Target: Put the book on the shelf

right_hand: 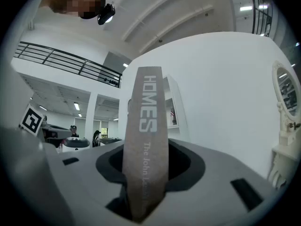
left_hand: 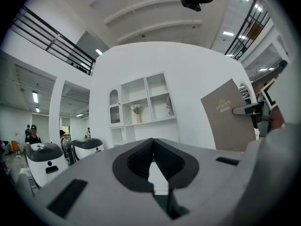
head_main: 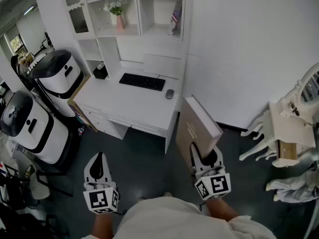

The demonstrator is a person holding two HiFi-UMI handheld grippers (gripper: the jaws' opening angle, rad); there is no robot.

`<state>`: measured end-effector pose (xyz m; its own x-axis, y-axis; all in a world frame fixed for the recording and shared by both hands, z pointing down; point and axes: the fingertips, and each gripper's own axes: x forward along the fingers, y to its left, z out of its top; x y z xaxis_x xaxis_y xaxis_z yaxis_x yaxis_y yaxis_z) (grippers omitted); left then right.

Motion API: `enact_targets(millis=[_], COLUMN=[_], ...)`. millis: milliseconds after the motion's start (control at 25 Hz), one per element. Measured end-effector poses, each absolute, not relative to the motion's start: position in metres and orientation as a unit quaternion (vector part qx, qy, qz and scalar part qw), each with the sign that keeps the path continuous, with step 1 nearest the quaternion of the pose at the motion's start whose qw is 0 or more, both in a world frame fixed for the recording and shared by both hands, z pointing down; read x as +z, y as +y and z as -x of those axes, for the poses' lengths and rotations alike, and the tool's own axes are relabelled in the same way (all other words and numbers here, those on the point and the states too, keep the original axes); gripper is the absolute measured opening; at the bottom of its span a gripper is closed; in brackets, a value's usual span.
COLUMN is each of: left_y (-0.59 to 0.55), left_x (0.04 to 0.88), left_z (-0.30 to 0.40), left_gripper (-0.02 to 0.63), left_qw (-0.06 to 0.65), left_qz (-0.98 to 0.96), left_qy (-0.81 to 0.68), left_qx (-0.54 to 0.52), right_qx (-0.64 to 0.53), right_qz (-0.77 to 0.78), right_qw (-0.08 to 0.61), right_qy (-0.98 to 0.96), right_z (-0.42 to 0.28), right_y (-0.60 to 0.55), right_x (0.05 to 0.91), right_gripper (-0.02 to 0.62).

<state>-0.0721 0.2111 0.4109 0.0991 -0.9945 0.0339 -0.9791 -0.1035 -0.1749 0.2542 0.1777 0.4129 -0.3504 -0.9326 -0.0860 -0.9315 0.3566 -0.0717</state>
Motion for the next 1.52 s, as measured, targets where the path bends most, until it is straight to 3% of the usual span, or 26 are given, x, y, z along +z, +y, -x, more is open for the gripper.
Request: enact_targets(millis=[880,1520], left_y=[0.214,0.159], left_x=[0.422,0.436], left_z=[0.044,0.072], left_gripper=[0.002,0.002], left_qw=[0.051,0.04], left_qz=[0.726,0.729], left_qy=[0.681,0.68], left_qx=[-0.083,-0.066], right_qx=[0.005,0.008], right_qz=[0.543,0.539], right_qw=[0.057,0.046], right_qy=[0.838,0.841], right_z=[-0.271,-0.239], right_y=[0.159,0.11], right_x=[0.419,0.421], right_gripper=[0.178,0.178])
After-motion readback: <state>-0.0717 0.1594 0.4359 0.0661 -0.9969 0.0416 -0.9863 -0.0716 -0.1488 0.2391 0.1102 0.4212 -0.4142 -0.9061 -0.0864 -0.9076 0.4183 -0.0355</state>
